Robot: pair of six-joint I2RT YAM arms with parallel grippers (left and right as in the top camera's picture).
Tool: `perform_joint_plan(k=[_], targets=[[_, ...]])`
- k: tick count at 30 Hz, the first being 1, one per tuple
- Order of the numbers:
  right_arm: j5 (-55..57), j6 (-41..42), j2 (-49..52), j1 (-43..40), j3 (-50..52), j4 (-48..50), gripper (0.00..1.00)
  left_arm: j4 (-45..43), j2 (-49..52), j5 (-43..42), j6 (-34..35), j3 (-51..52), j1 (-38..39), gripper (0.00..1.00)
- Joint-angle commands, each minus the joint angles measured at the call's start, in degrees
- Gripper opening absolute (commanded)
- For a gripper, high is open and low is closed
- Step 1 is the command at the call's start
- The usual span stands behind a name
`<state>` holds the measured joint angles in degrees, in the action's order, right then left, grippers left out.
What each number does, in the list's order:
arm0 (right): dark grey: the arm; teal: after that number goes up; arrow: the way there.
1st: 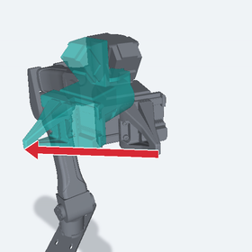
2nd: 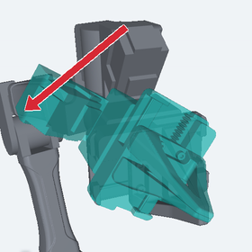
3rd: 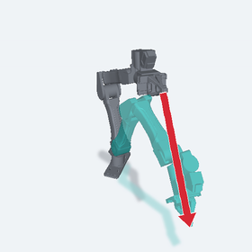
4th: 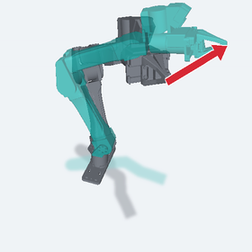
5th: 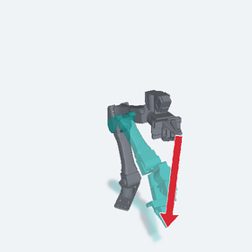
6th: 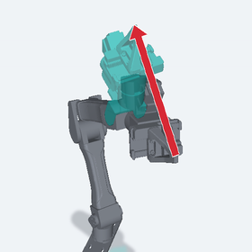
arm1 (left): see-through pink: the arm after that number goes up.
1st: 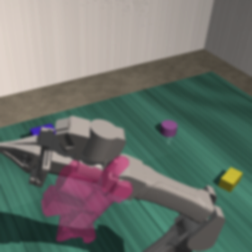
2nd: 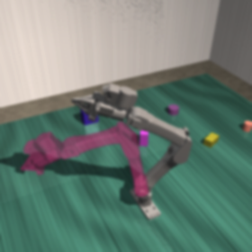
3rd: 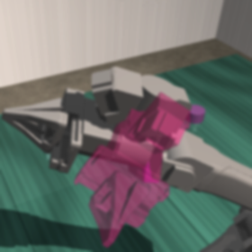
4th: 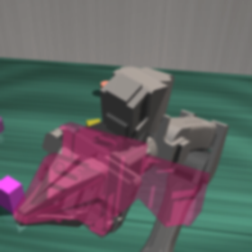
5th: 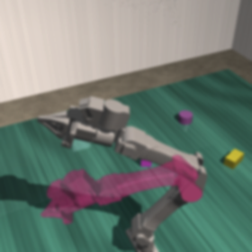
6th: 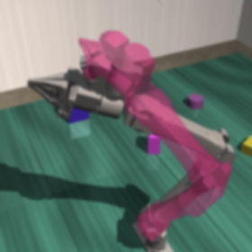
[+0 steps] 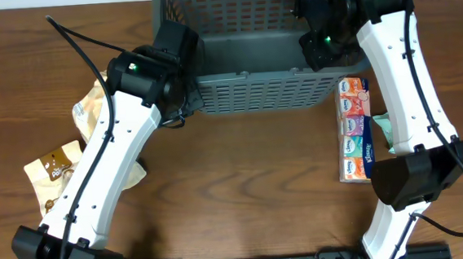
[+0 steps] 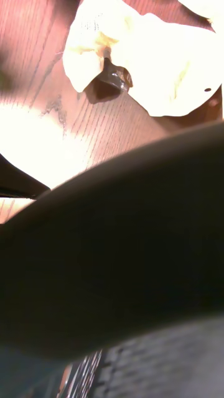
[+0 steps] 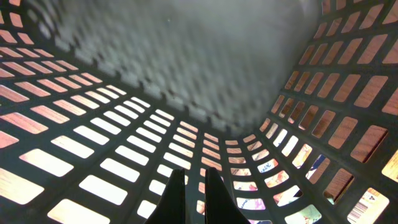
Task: Pack container
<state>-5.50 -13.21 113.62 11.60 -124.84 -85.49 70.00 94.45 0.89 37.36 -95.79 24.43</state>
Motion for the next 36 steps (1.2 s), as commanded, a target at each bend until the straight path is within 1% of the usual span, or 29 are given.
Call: perform_joint_plan(k=[1,8,24,36], targets=[[0.15,0.76,-1.03,0.48,-0.37,-0.52,0.01,-0.46,0.59,1.36,-0.96,0.00,-0.42,0.06],[0.15,0.74,-1.88,0.35,-0.37,0.76,0.01,-0.44,0.59,1.33,-1.46,0.00,-0.42,0.06],[0.15,2.49,-2.43,0.28,-0.37,-1.18,0.01,-0.44,0.59,1.53,-2.67,0.00,-2.03,0.06],[0.17,2.89,-2.43,0.37,-0.37,-0.15,0.01,-0.26,0.59,1.55,-3.39,0.00,-2.03,0.06]])
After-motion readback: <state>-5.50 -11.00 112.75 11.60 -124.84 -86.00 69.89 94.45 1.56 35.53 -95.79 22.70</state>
